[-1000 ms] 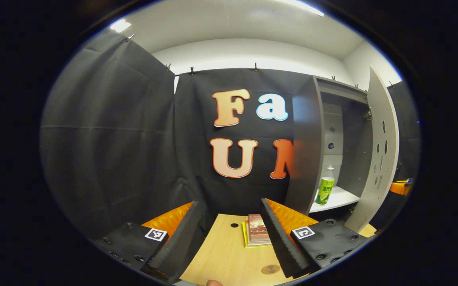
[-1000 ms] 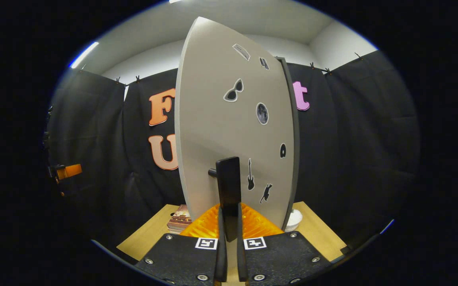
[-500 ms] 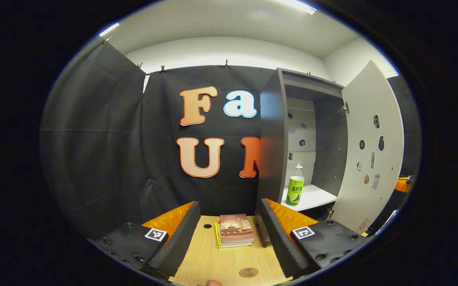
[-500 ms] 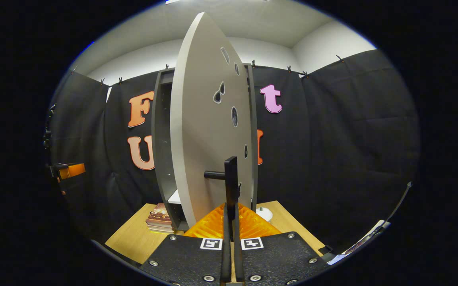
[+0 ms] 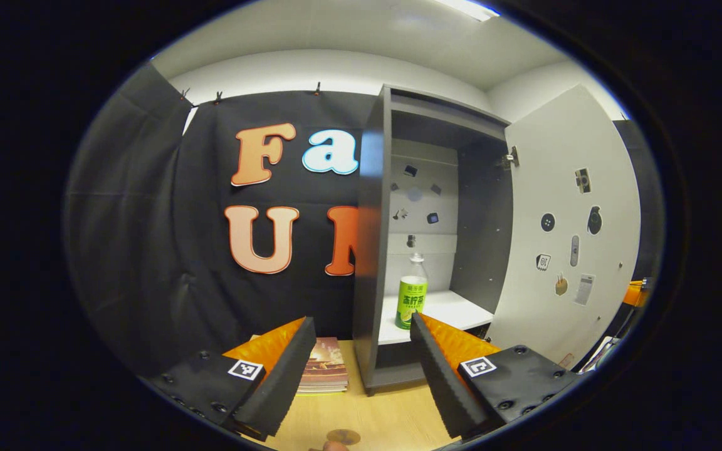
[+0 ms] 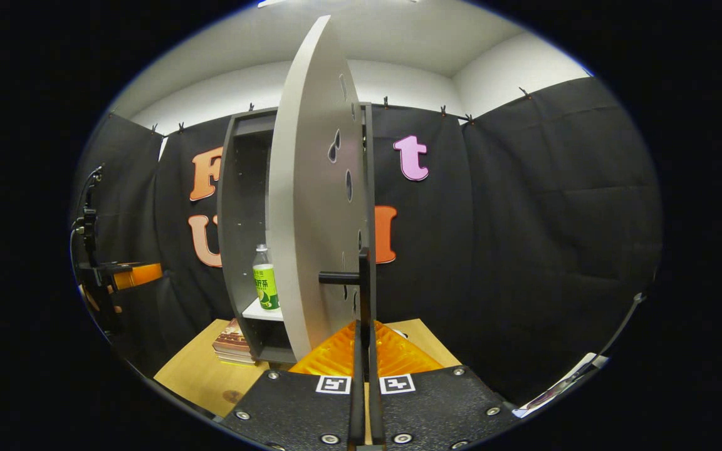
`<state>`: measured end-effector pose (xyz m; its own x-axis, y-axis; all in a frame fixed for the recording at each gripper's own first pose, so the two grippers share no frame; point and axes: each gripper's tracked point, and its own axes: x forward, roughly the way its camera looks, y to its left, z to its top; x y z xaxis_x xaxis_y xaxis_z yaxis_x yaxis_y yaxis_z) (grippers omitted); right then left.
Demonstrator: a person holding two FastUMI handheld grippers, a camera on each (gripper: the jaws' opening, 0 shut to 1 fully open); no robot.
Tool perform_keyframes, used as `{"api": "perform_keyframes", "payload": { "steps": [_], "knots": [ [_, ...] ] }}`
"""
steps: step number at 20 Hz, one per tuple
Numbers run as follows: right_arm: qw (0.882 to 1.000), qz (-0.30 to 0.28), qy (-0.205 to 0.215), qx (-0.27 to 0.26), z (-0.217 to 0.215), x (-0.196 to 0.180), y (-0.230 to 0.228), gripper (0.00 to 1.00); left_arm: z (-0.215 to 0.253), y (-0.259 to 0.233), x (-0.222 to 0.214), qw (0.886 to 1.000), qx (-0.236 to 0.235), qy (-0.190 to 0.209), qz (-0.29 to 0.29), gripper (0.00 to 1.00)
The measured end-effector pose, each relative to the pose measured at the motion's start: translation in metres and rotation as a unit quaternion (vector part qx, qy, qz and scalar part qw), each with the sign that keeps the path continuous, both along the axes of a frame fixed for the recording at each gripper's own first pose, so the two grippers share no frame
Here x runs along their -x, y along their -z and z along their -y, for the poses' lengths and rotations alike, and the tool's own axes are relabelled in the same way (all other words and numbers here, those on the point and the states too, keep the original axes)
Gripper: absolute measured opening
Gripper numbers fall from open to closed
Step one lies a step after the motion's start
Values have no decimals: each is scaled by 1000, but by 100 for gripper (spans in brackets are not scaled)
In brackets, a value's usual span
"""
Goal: Open the cabinet door with the right hand, grasp the bottle in the cabinet with the left hand and place it on the coaster, then close the cabinet door with the right hand.
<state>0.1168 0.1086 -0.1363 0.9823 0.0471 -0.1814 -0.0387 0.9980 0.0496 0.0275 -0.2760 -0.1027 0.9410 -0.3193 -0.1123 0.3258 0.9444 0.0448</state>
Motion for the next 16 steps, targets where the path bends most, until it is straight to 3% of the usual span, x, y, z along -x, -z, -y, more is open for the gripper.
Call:
{"api": "perform_keyframes", "payload": {
  "steps": [6, 11, 13, 16],
  "knots": [
    [1000, 2, -3, -1, 8, -3, 0, 2, 67, 18, -29, 1000, -17, 11, 21, 98],
    [1000, 6, 24, 1, 23, -5, 0, 2, 116, 50, -68, 999, -24, 17, 12, 98],
    [1000, 4, 21, -21, 15, -6, 0, 2, 130, 59, -84, 1000, -21, 17, 12, 99],
    [1000, 2, 11, -8, 17, -4, 0, 3, 148, 78, -109, 1000, -15, 13, 0, 99]
  ]
}}
